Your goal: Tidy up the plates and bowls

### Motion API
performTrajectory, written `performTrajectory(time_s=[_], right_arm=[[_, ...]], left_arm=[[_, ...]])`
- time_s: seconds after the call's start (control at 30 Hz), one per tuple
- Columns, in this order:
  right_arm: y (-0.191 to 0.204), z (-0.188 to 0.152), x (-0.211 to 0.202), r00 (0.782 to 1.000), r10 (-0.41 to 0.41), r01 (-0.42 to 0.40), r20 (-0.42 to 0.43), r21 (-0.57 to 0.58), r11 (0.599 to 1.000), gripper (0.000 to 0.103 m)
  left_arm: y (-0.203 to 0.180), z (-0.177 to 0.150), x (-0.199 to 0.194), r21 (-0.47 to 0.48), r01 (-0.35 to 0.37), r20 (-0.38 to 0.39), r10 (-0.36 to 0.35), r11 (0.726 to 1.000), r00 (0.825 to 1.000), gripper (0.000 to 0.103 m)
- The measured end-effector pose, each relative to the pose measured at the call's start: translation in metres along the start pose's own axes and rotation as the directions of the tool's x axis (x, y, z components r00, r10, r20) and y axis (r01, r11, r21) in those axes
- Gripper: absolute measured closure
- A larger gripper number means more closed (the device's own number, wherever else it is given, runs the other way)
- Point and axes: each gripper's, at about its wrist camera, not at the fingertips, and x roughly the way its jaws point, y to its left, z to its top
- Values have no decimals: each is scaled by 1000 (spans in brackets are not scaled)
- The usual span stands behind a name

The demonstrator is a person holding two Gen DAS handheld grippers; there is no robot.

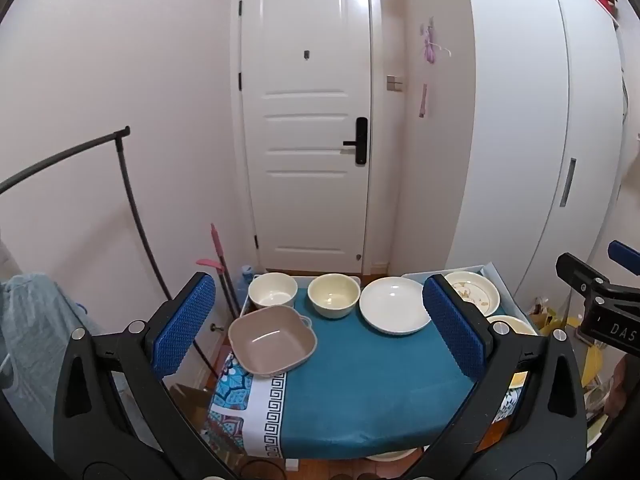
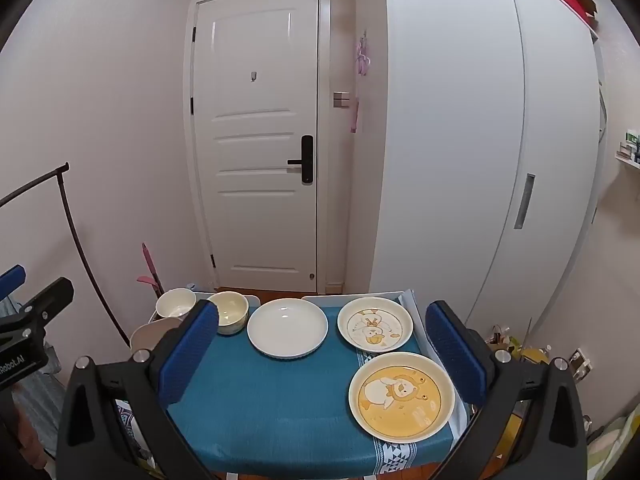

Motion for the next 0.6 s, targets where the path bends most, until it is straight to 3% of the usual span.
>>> performTrajectory(time_s=[0.13, 0.6], right_arm=[[2, 0, 0, 1000, 7, -7, 0, -1, 1000, 0], [-3, 3, 1, 1000, -4, 4, -24, 8, 1000, 0]], left_arm=[[2, 1, 5, 6, 7, -22, -7, 1000, 1000, 0], [4, 8, 7, 11, -41, 16, 41, 999, 999, 0]])
